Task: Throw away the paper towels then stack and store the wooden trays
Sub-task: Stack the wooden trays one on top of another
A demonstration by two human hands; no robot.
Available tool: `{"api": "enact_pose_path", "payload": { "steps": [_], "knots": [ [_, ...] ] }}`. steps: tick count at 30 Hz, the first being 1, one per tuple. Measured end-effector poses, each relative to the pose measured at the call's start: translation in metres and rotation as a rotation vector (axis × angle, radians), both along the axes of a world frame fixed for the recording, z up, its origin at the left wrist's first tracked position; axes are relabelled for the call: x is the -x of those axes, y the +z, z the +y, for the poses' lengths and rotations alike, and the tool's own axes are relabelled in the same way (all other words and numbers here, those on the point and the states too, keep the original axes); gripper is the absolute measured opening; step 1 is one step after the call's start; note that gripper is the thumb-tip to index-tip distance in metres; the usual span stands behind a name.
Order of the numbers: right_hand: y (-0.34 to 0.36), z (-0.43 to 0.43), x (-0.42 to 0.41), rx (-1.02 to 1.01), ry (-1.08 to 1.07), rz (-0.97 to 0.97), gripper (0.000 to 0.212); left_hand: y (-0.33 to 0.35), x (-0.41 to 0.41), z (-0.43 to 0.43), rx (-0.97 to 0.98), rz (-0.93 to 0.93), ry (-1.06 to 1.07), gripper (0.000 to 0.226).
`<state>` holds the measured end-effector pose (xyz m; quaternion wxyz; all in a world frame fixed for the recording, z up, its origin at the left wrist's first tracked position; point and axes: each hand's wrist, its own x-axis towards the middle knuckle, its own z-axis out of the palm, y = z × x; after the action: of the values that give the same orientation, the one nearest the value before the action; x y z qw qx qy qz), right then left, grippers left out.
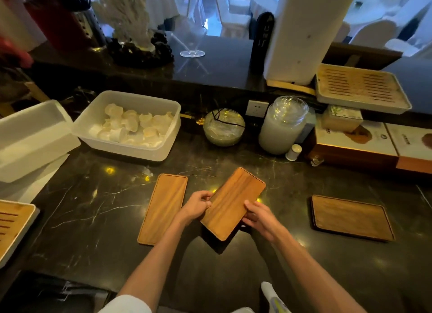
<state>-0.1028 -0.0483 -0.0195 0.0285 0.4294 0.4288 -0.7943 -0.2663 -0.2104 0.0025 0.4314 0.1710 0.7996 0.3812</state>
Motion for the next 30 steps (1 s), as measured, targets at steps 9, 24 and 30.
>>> {"api": "enact_pose_path", "payload": {
  "steps": [9, 24, 30],
  "knots": [
    [0.023, 0.078, -0.132, -0.124, -0.353, 0.083, 0.063, 0.014, -0.058, 0.065, -0.307, -0.169, 0.000, 0.033],
    [0.019, 0.130, -0.326, -0.231, -0.638, -0.003, 0.040, 0.009, -0.243, 0.171, -0.207, -0.308, 0.231, 0.057],
    [0.020, 0.170, -0.357, -0.206, -0.597, -0.051, 0.042, 0.010, -0.272, 0.201, -0.167, -0.295, 0.210, 0.052]
  ]
}}
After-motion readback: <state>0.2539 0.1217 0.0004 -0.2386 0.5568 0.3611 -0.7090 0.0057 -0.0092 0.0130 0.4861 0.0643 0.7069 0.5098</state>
